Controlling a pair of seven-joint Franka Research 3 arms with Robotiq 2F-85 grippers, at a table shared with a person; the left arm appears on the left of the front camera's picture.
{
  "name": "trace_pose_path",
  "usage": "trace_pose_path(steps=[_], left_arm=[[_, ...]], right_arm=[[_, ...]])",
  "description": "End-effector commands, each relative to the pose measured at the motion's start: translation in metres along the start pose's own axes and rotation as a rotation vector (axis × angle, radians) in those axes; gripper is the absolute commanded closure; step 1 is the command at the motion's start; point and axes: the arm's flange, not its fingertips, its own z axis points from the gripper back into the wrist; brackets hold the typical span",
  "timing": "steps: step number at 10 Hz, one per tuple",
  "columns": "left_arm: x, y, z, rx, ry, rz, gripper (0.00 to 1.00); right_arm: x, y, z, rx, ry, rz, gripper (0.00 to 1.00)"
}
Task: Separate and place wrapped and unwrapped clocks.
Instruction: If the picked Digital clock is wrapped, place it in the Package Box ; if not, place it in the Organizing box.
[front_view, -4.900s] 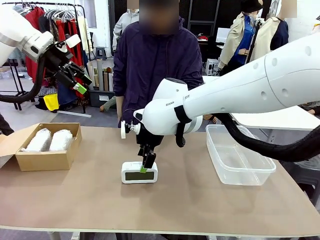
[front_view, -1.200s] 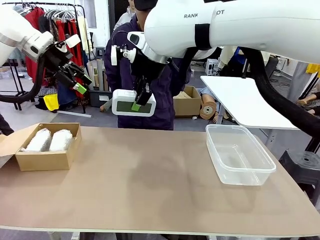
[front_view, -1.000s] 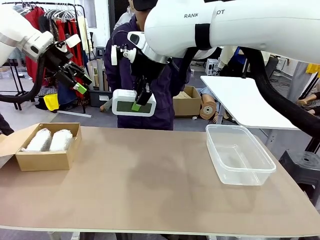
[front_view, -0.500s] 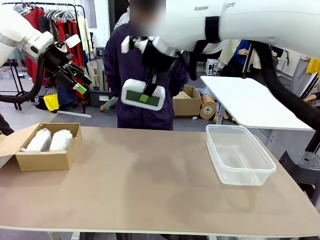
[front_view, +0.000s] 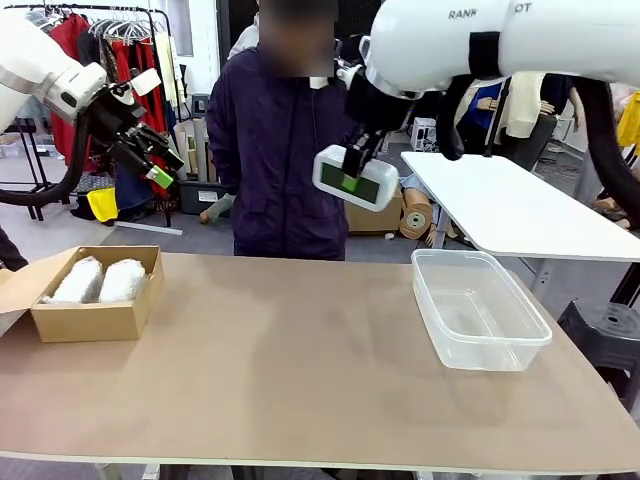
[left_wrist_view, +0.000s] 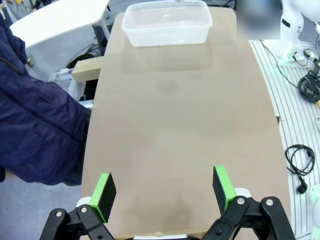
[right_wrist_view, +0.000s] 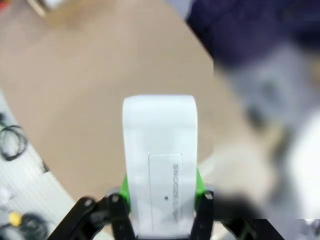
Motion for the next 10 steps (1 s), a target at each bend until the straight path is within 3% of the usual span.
trace_pose_path(steps=[1, 3, 5, 7, 10], left_arm=[[0.0, -0.001, 0.002, -0.007, 0.004, -0.018, 0.0], [0.0, -0.001, 0.002, -0.007, 0.004, -0.018, 0.0], [0.0, -0.001, 0.002, -0.007, 0.004, -0.018, 0.0], [0.0, -0.001, 0.002, -0.007, 0.004, -0.018, 0.0], [0.0, -0.001, 0.002, -0.007, 0.004, -0.018, 0.0]], right_arm=[[-0.036, -0.006, 0.008, -0.045, 0.048, -0.196, 1.0], [-0.074, -0.016, 0.002, -0.083, 0.074, -0.398, 1.0], [-0.099, -0.023, 0.003, -0.091, 0.083, -0.515, 1.0], [-0.113, -0.032, 0.006, -0.111, 0.098, -0.505, 1.0], [-0.1, -0.033, 0.001, -0.076, 0.111, -0.498, 1.0]])
